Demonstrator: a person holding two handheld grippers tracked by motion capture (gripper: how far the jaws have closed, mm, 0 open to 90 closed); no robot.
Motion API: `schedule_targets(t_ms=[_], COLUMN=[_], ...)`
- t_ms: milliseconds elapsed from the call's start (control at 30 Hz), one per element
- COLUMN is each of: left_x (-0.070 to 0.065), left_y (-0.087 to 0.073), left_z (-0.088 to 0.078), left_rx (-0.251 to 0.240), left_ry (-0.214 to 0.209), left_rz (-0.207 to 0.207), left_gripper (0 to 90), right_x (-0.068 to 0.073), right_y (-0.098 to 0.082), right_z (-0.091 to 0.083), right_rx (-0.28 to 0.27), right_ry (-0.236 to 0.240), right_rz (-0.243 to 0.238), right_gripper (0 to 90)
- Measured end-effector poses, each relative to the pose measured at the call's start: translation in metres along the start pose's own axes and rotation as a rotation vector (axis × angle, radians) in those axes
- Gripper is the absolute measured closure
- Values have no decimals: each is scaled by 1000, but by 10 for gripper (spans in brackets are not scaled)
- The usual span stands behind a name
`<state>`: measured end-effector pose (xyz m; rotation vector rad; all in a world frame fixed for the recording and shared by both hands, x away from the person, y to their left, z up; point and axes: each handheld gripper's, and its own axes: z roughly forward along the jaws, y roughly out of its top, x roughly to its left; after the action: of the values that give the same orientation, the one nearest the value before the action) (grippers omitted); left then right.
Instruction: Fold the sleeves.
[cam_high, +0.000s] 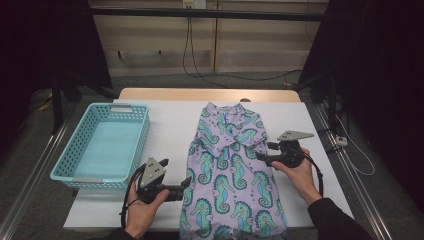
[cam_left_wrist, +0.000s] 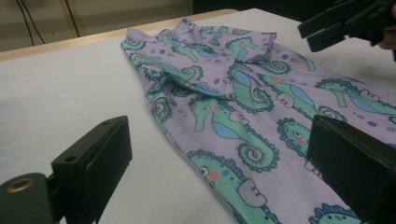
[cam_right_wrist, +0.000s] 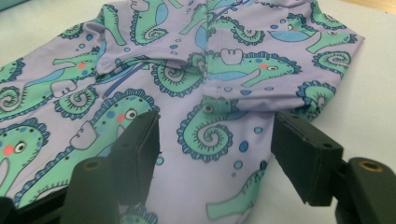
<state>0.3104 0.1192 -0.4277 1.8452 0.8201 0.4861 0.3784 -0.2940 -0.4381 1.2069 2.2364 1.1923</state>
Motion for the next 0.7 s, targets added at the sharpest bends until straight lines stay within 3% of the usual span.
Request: schedule_targets(t_ms=[67, 100, 167, 233, 367, 500, 600, 700], left_x=[0, 0, -1, -3, -5, -7, -5, -5], left_y=[1, 2, 3, 6, 8, 3, 0, 0], left_z=[2, 7, 10, 17, 25, 22, 21, 20], left_rx=[6, 12, 15, 16, 15, 23, 33, 35], left_ry=[6, -18, -19, -27, -37, -6, -20, -8], left_rz=[3, -7, -5, 21, 35, 71, 13, 35], left_gripper=[65, 61, 60, 56, 53, 53, 43, 43], right_x=[0, 1, 1, 1, 4, 9, 11, 14], right_y=[-1, -6, -7, -13, -18, -23, -29, -34], right_z=[-1, -5, -7, -13, -22, -34, -39, -45], right_rx=[2, 1, 1, -9, -20, -35, -12, -10], right_ry=[5, -4, -1, -9, -11, -6, -6, 2], right_rz=[6, 8, 12, 15, 20, 31, 46, 52], right_gripper=[309, 282, 277, 247, 227, 199, 183, 176])
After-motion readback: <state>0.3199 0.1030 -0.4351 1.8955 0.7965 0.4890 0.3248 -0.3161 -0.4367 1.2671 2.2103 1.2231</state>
